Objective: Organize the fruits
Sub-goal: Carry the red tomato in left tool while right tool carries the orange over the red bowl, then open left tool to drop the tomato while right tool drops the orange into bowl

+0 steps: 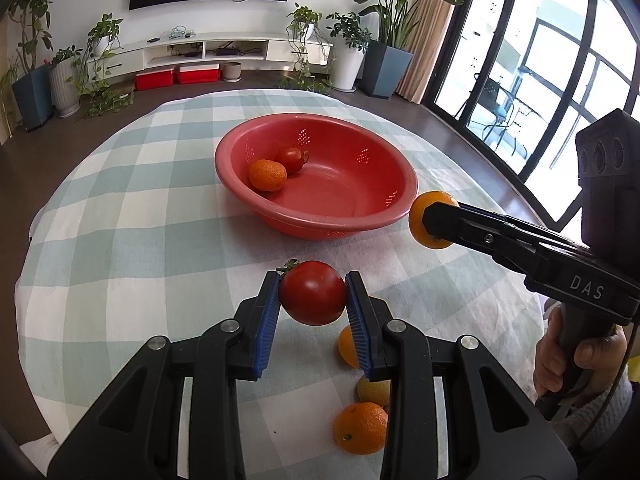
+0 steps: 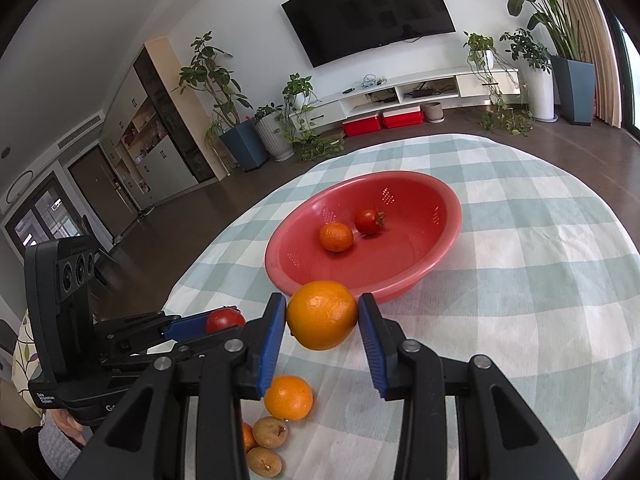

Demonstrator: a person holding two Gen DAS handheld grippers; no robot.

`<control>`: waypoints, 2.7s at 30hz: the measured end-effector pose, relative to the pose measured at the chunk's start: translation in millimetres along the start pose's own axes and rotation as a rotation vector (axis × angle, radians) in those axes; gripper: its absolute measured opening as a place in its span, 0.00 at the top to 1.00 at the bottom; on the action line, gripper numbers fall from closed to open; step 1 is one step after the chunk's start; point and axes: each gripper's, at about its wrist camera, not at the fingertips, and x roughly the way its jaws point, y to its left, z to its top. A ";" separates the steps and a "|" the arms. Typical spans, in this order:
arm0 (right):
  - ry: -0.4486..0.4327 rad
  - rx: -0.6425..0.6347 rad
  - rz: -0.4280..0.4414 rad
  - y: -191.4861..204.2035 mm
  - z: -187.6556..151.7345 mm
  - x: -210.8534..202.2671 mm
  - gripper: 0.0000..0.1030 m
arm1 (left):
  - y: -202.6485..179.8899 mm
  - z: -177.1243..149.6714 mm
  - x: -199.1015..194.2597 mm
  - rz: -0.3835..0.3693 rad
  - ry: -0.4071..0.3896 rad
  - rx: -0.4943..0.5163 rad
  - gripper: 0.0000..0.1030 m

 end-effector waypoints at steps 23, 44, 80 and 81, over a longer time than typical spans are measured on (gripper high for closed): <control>-0.003 -0.009 -0.018 -12.6 29.6 27.8 0.61 | -2.3 45.6 23.5 -0.011 -0.007 0.024 0.70; 0.057 -0.040 -0.061 -25.5 52.0 64.4 0.61 | -0.1 73.2 63.6 -0.002 0.039 0.056 0.70; 0.196 -0.096 -0.160 -37.8 78.2 119.1 0.61 | -8.2 83.4 113.0 0.033 0.118 0.171 0.70; 0.200 -0.099 -0.166 -37.7 78.6 120.3 0.61 | -8.4 83.8 114.2 0.034 0.121 0.175 0.70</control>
